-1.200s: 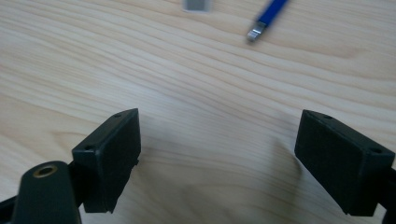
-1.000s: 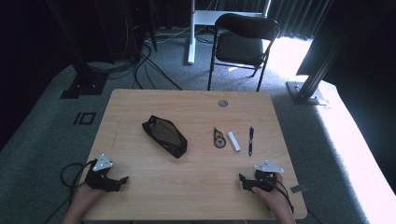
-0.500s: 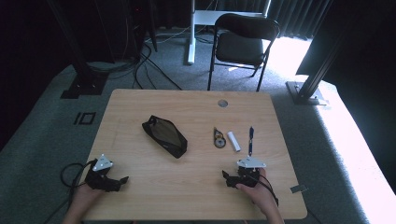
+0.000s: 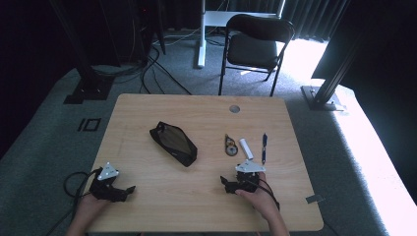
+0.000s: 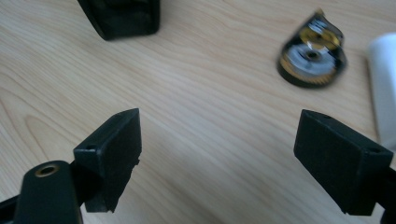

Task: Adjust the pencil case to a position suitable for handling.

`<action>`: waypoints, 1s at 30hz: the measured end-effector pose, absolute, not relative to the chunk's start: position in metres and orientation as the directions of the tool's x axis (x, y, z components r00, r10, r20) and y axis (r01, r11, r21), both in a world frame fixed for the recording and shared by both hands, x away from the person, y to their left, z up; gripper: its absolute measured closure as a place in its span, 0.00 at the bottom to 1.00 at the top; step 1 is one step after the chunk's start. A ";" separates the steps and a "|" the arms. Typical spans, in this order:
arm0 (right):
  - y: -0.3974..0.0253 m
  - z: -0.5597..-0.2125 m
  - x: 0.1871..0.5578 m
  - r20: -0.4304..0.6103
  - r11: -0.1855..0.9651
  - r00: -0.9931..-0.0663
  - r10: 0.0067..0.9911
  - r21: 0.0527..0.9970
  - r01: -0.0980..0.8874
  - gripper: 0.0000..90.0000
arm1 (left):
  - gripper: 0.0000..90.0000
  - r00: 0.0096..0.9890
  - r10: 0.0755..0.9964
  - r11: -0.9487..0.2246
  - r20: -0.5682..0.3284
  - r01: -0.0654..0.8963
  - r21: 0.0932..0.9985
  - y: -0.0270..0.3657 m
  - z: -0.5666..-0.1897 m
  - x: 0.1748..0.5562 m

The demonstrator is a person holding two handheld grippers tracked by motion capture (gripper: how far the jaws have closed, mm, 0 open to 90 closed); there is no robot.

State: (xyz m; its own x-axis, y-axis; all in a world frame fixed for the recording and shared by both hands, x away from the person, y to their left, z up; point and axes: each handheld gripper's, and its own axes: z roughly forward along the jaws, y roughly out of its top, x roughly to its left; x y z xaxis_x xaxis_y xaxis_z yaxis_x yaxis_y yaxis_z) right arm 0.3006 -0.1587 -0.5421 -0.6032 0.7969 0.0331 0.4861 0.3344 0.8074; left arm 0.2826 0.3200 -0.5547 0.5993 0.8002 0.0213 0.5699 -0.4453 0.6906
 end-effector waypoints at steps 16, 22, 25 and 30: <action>-0.111 -0.536 0.313 0.030 0.359 -0.671 0.741 0.826 0.434 0.20 | 0.01 0.597 0.802 -0.443 0.021 0.571 0.691 0.320 -0.555 0.283; -0.094 -0.534 0.317 0.030 0.358 -0.685 0.728 0.835 0.417 0.25 | 0.01 0.592 0.805 -0.440 0.021 0.574 0.691 0.320 -0.555 0.282; -0.087 -0.532 0.320 0.013 0.363 -0.692 0.722 0.844 0.395 0.31 | 0.01 0.592 0.805 -0.439 0.020 0.574 0.691 0.320 -0.555 0.282; -0.075 -0.527 0.324 0.001 0.363 -0.705 0.709 0.856 0.367 0.40 | 0.01 0.589 0.808 -0.437 0.020 0.576 0.691 0.320 -0.555 0.282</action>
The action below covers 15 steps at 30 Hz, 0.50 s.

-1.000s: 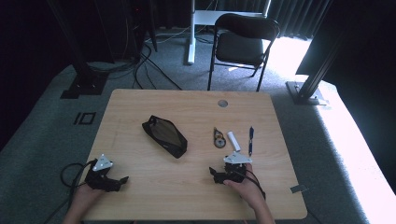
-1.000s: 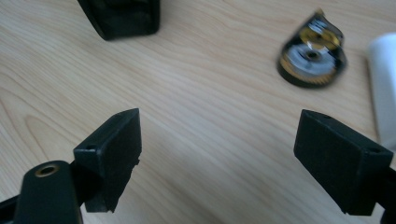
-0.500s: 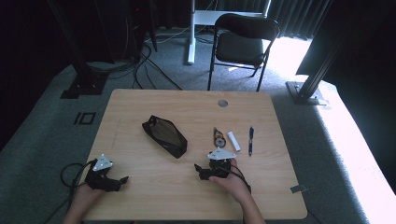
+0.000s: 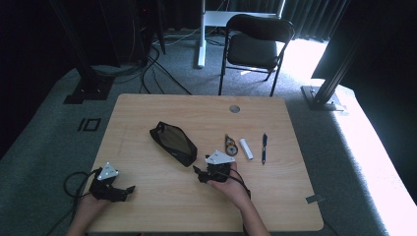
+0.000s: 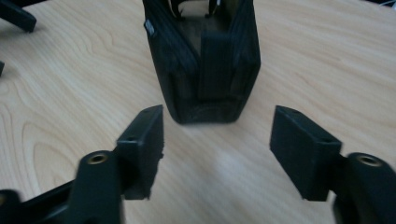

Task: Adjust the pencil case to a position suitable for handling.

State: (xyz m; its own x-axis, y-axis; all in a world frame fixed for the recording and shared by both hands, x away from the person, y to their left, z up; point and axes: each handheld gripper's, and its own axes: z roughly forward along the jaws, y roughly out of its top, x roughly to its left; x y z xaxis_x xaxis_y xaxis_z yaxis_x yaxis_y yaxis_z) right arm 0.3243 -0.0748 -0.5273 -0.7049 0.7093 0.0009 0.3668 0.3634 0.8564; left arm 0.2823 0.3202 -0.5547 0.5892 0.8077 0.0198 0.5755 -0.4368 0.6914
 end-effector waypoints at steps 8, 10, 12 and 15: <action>-0.066 -0.523 0.336 0.041 0.331 -0.689 0.723 0.856 0.398 0.42 | 0.01 0.584 0.811 -0.433 0.020 0.578 0.692 0.320 -0.555 0.282; -0.065 -0.523 0.339 0.043 0.332 -0.697 0.716 0.857 0.395 0.42 | 0.01 0.582 0.813 -0.432 0.021 0.578 0.692 0.321 -0.555 0.283; -0.063 -0.522 0.342 0.039 0.343 -0.701 0.712 0.852 0.396 0.45 | 0.01 0.582 0.813 -0.432 0.021 0.579 0.692 0.321 -0.555 0.283; -0.060 -0.521 0.345 0.036 0.355 -0.705 0.709 0.845 0.400 0.53 | 0.01 0.581 0.814 -0.431 0.021 0.579 0.692 0.321 -0.555 0.283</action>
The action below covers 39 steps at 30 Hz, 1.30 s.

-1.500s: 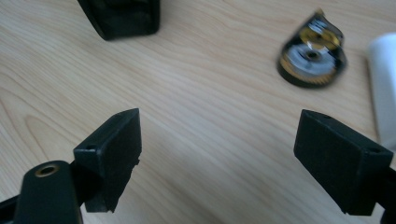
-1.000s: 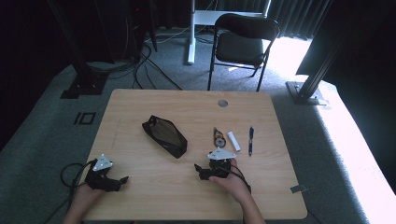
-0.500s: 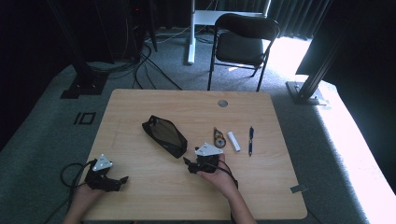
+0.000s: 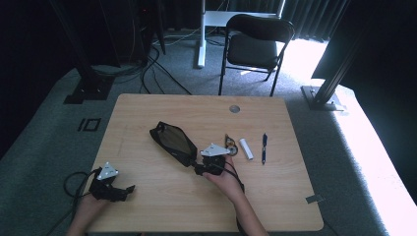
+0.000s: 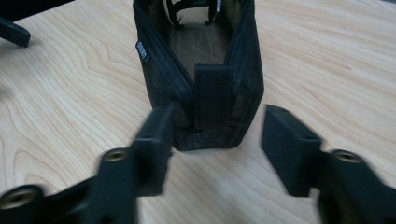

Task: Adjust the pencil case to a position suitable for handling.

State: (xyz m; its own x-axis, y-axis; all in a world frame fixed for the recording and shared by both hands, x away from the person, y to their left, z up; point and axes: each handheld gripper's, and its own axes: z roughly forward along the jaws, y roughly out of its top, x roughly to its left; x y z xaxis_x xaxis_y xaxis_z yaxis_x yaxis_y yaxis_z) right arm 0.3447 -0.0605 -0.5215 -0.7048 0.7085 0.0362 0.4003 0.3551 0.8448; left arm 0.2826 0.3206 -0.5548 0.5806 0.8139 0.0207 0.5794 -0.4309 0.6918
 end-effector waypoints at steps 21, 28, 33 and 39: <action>-0.063 -0.512 0.340 0.028 0.398 -0.721 0.692 0.819 0.414 0.81 | 0.01 0.580 0.814 -0.431 0.022 0.579 0.692 0.321 -0.555 0.283; -0.080 -0.511 0.332 0.017 0.435 -0.745 0.667 0.803 0.408 0.81 | 0.01 0.580 0.815 -0.430 0.022 0.579 0.692 0.321 -0.555 0.283; -0.096 -0.513 0.326 0.027 0.436 -0.741 0.671 0.794 0.424 0.81 | 0.01 0.579 0.815 -0.430 0.022 0.579 0.692 0.321 -0.555 0.283; -0.117 -0.514 0.318 0.028 0.437 -0.731 0.682 0.786 0.438 0.81 | 0.01 0.580 0.815 -0.431 0.022 0.579 0.692 0.321 -0.555 0.283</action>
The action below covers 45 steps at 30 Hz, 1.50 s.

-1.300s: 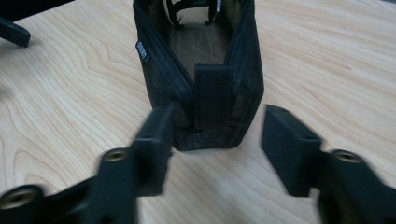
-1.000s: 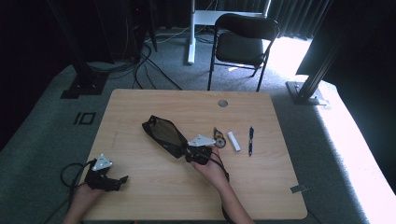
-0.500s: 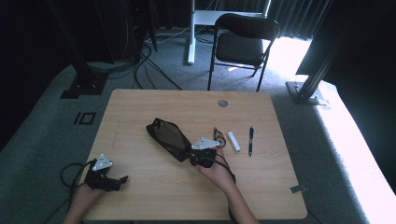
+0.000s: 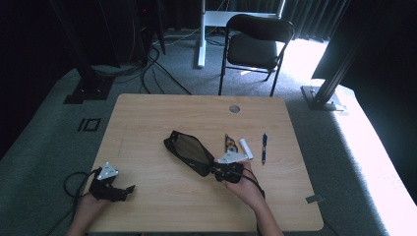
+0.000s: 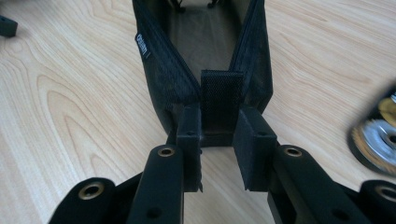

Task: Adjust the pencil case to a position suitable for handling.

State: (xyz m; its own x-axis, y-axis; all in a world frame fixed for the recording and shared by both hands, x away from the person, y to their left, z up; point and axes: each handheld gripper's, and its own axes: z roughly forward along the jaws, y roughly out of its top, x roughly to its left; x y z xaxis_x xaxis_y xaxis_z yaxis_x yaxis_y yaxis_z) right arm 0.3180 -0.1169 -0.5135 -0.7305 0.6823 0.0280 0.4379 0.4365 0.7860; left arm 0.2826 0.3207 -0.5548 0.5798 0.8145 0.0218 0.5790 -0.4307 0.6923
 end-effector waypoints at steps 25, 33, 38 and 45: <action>-0.193 -0.513 0.284 0.048 0.425 -0.694 0.719 0.759 0.493 0.81 | 0.01 0.579 0.815 -0.431 0.023 0.580 0.692 0.321 -0.555 0.283; -0.212 -0.515 0.276 0.060 0.406 -0.681 0.730 0.763 0.502 0.81 | 0.01 0.578 0.816 -0.430 0.022 0.580 0.692 0.321 -0.555 0.283; -0.221 -0.516 0.271 0.048 0.412 -0.679 0.733 0.762 0.499 0.81 | 0.01 0.578 0.816 -0.430 0.022 0.580 0.692 0.321 -0.555 0.283; -0.235 -0.515 0.263 0.049 0.410 -0.670 0.740 0.758 0.508 0.81 | 0.01 0.578 0.816 -0.430 0.022 0.580 0.692 0.321 -0.555 0.283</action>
State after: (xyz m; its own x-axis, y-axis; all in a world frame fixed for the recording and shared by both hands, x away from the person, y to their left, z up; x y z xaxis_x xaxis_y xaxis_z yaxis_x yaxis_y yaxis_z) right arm 0.2631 -0.2345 -0.5146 -0.6703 0.7405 0.0487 0.5076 0.4096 0.7580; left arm 0.2827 0.3208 -0.5548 0.5781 0.8157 0.0221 0.5798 -0.4297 0.6923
